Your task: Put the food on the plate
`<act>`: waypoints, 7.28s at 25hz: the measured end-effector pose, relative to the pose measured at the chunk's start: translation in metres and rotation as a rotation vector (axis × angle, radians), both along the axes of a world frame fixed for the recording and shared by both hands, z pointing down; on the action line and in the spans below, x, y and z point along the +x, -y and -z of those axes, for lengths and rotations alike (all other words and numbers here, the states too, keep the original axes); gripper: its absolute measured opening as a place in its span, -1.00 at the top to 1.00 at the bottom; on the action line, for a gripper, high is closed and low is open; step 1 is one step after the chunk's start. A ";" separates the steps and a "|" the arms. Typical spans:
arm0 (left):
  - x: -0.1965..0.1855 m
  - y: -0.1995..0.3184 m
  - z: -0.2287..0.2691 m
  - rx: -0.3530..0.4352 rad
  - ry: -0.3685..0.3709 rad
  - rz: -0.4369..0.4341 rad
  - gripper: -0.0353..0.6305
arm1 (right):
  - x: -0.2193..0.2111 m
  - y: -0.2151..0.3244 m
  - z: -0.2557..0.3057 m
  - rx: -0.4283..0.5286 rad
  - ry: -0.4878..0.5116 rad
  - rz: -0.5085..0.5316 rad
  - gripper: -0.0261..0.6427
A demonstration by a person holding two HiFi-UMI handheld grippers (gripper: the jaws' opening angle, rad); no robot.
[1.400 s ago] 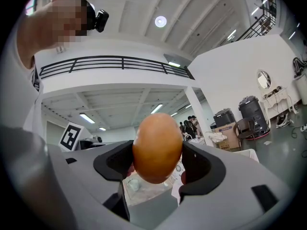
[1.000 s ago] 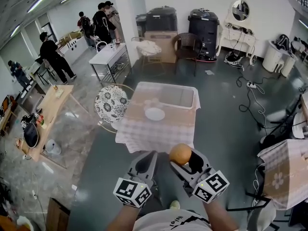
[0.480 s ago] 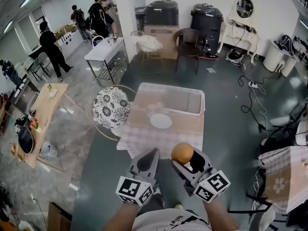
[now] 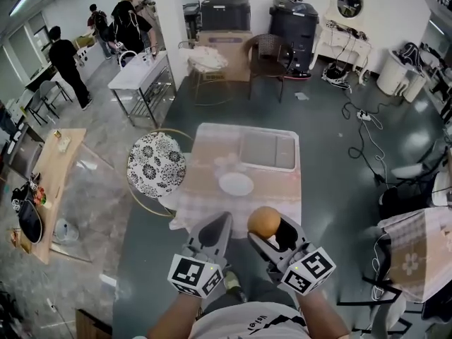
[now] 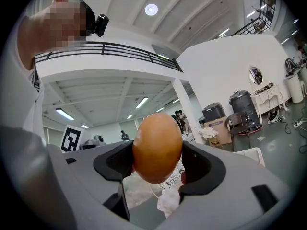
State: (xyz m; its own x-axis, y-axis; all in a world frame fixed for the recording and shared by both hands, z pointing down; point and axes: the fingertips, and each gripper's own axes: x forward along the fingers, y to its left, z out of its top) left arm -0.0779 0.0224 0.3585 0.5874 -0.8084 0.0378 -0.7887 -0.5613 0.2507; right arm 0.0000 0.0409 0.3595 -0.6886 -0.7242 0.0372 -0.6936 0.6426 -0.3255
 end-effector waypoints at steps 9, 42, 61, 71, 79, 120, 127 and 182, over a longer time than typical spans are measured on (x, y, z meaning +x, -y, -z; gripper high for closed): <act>0.000 0.032 -0.009 0.014 0.012 -0.013 0.88 | -0.003 0.032 -0.014 -0.025 -0.001 -0.005 0.00; 0.004 0.215 -0.074 -0.082 0.050 0.100 0.88 | -0.011 0.238 -0.098 -0.177 -0.012 0.164 0.00; -0.004 0.226 -0.207 -0.127 0.051 0.069 0.88 | -0.022 0.235 -0.254 -0.286 -0.109 0.055 0.00; -0.001 0.227 -0.261 -0.152 0.062 0.054 0.88 | -0.017 0.237 -0.321 -0.322 -0.164 0.053 0.00; 0.002 0.231 -0.294 -0.179 0.073 0.043 0.88 | -0.020 0.242 -0.368 -0.351 -0.234 0.048 0.00; -0.002 0.240 -0.314 -0.253 0.115 0.049 0.88 | -0.011 0.242 -0.406 -0.514 -0.488 0.072 0.00; 0.002 0.226 -0.273 -0.245 0.127 0.028 0.88 | -0.008 0.237 -0.345 -0.455 -0.444 0.038 0.00; 0.012 0.194 -0.006 -0.018 0.030 0.015 0.88 | -0.026 0.227 -0.011 -0.043 -0.089 0.027 0.88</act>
State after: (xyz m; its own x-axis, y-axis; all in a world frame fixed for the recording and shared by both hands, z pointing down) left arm -0.0658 -0.1718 0.3646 0.5740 -0.8159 0.0698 -0.8041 -0.5455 0.2365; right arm -0.0259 -0.1857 0.3702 -0.7007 -0.7016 0.1296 -0.7032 0.6485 -0.2915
